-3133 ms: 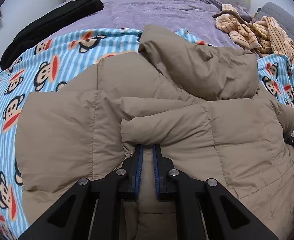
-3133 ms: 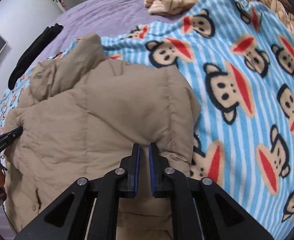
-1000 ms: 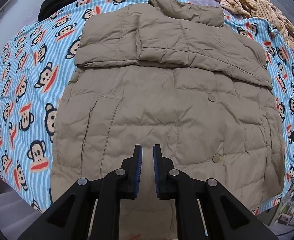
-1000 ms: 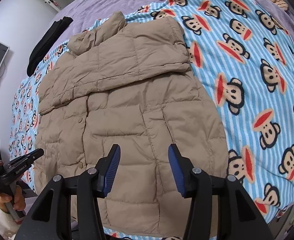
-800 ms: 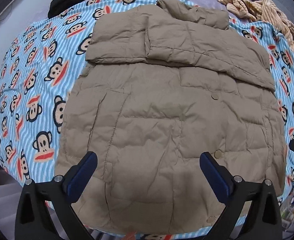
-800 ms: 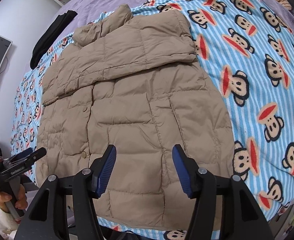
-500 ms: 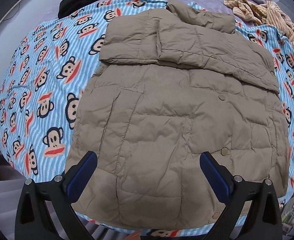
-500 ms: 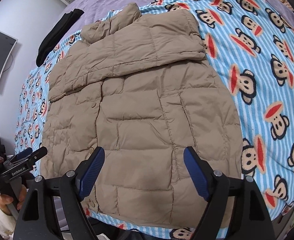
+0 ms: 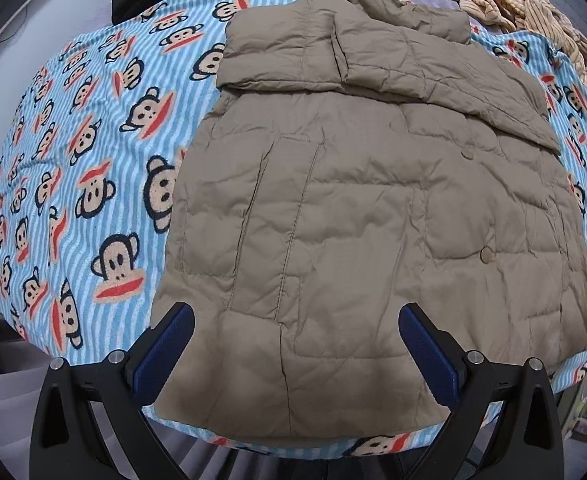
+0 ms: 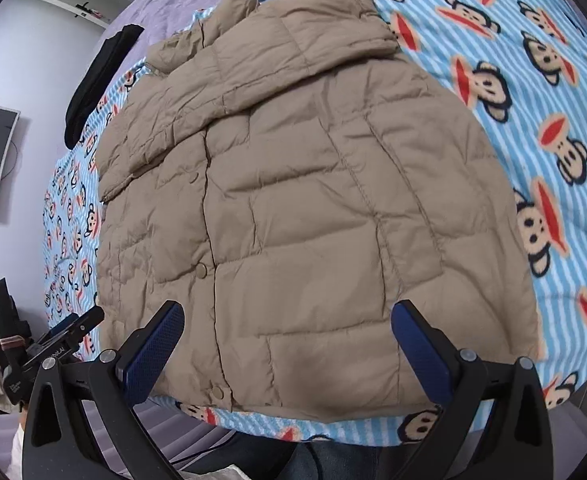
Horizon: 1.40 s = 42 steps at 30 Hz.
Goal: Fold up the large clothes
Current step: 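Release the jacket and lift both tools away, then grasp the beige jacket hem with both tools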
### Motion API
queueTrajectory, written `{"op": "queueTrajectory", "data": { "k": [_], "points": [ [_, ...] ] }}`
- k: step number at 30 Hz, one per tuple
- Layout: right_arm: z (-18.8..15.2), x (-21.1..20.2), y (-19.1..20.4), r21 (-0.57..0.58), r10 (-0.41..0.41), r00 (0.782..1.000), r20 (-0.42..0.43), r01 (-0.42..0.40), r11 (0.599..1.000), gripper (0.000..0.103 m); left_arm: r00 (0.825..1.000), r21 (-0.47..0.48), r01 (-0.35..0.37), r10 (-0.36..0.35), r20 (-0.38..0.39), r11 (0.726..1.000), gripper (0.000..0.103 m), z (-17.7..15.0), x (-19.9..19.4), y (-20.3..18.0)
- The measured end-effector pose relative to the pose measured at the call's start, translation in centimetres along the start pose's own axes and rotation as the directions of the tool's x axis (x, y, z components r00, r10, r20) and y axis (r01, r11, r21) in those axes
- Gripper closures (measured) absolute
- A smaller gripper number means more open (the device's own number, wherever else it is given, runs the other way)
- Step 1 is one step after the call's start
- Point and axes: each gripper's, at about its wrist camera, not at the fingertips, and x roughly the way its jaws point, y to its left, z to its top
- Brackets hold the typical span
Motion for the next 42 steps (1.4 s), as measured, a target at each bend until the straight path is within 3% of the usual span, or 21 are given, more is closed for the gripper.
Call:
{"op": "queueTrajectory", "data": {
  "k": [6, 14, 17, 20, 25, 31, 32, 35, 36, 37, 39, 40, 41, 42],
  "points": [
    [-2.9, 0.5, -1.7, 0.13, 0.028, 1.0, -0.003, -0.028, 0.991, 0.0, 0.999, 0.029, 0.048, -0.048, 0.006, 0.998, 0.001, -2.4, -0.5, 3.2],
    [-6.5, -0.9, -6.4, 0.339, 0.088, 0.994, 0.061, -0.103, 0.935, 0.0, 0.977, -0.042, 0.206, -0.208, -0.043, 0.978, 0.001, -6.3, -0.4, 7.1],
    [-7.8, -0.9, -8.1, 0.411, 0.109, 0.992, 0.069, -0.128, 0.903, 0.0, 0.955, -0.095, 0.284, -0.29, -0.061, 0.954, 0.001, -7.6, 0.0, 8.3],
    [-8.7, -0.5, -9.8, 0.48, 0.15, 0.985, 0.08, -0.17, 0.86, 0.0, 0.922, -0.17, 0.361, -0.379, -0.085, 0.917, 0.001, -8.9, 1.2, 9.3],
    [-9.6, 0.5, -12.8, 0.569, 0.182, 0.981, 0.07, -0.189, 0.8, 0.0, 0.87, -0.304, 0.424, -0.477, -0.124, 0.853, 0.001, -10.8, 3.7, 9.2],
    [-9.6, 2.8, -15.7, 0.649, 0.271, 0.957, 0.105, -0.273, 0.71, 0.0, 0.864, -0.352, 0.442, -0.497, -0.082, 0.825, 0.002, -9.5, 5.1, 7.3],
    [-9.4, 3.2, -15.9, 0.653, 0.287, 0.951, 0.114, -0.289, 0.7, 0.0, 0.864, -0.353, 0.444, -0.498, -0.073, 0.824, 0.007, -9.1, 5.1, 7.1],
    [-8.8, 4.1, -15.8, 0.663, 0.314, 0.94, 0.136, -0.322, 0.676, 0.0, 0.87, -0.361, 0.433, -0.488, -0.072, 0.826, 0.035, -7.8, 5.2, 6.6],
    [-8.6, 4.3, -15.8, 0.666, 0.325, 0.934, 0.148, -0.337, 0.666, 0.0, 0.871, -0.359, 0.431, -0.486, -0.075, 0.828, 0.056, -7.4, 5.1, 6.5],
    [-8.5, 4.4, -15.7, 0.668, 0.336, 0.928, 0.163, -0.354, 0.655, 0.0, 0.874, -0.351, 0.427, -0.48, -0.077, 0.833, 0.071, -7.0, 5.0, 6.6],
    [-8.3, 4.6, -15.6, 0.672, 0.356, 0.914, 0.193, -0.387, 0.631, 0.002, 0.884, -0.329, 0.42, -0.463, -0.06, 0.846, 0.084, -6.5, 4.1, 6.7],
    [-8.3, 4.6, -15.6, 0.677, 0.368, 0.906, 0.208, -0.405, 0.615, 0.006, 0.884, -0.323, 0.426, -0.464, -0.049, 0.845, 0.085, -6.3, 3.8, 7.0],
    [-8.3, 4.6, -15.8, 0.683, 0.375, 0.901, 0.217, -0.415, 0.601, 0.011, 0.884, -0.318, 0.433, -0.466, -0.033, 0.844, 0.085, -6.1, 3.3, 7.2],
    [-8.3, 4.7, -15.8, 0.692, 0.379, 0.898, 0.222, -0.419, 0.588, 0.025, 0.884, -0.312, 0.439, -0.468, -0.02, 0.843, 0.085, -5.8, 2.9, 7.3]
  ]
}}
